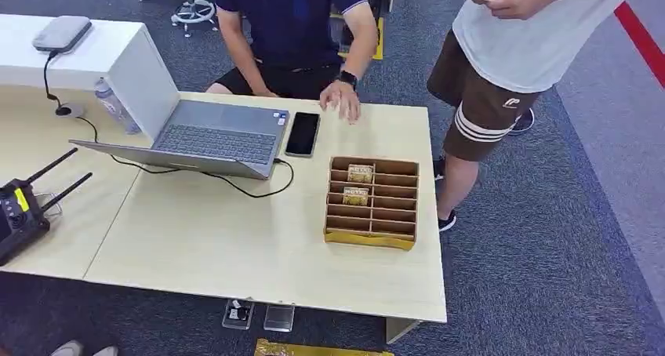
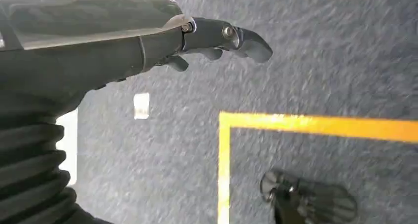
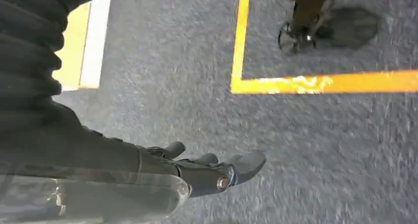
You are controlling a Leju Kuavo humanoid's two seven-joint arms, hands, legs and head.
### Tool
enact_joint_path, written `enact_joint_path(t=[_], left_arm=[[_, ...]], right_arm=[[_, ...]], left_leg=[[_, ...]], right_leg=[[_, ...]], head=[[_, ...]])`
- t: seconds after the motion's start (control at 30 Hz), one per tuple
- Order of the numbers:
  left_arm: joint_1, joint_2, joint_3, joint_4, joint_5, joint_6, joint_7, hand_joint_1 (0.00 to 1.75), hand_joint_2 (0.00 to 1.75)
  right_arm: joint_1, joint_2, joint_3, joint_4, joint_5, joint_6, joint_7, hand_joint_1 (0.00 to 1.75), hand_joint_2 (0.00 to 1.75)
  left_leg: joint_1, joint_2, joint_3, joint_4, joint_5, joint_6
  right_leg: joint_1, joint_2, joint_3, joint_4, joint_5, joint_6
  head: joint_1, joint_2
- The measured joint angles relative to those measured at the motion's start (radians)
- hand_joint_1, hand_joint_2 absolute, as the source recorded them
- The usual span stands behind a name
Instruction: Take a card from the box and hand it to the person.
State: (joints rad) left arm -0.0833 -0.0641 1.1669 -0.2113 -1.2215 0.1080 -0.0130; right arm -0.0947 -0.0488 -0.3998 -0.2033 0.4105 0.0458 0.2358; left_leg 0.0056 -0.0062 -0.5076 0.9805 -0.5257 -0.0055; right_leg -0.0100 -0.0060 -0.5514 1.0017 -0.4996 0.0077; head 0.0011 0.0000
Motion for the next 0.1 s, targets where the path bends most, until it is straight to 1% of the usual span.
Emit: enact_joint_path(t=[0.1], left_arm=[[0.001,0.0,-0.012,0.0,0.0,0.018,-0.038,0.0,1.75]], right_arm=[[0.006,0.005,0.029,0.003,0.032,0.008,0.003,0.0,1.75]], left_leg=[[0.0,0.0,0.0,0.0,0.0,0.0]], right_leg=[[0.0,0.0,0.0,0.0,0.0,0.0]], head=[[-0.001,0.0]])
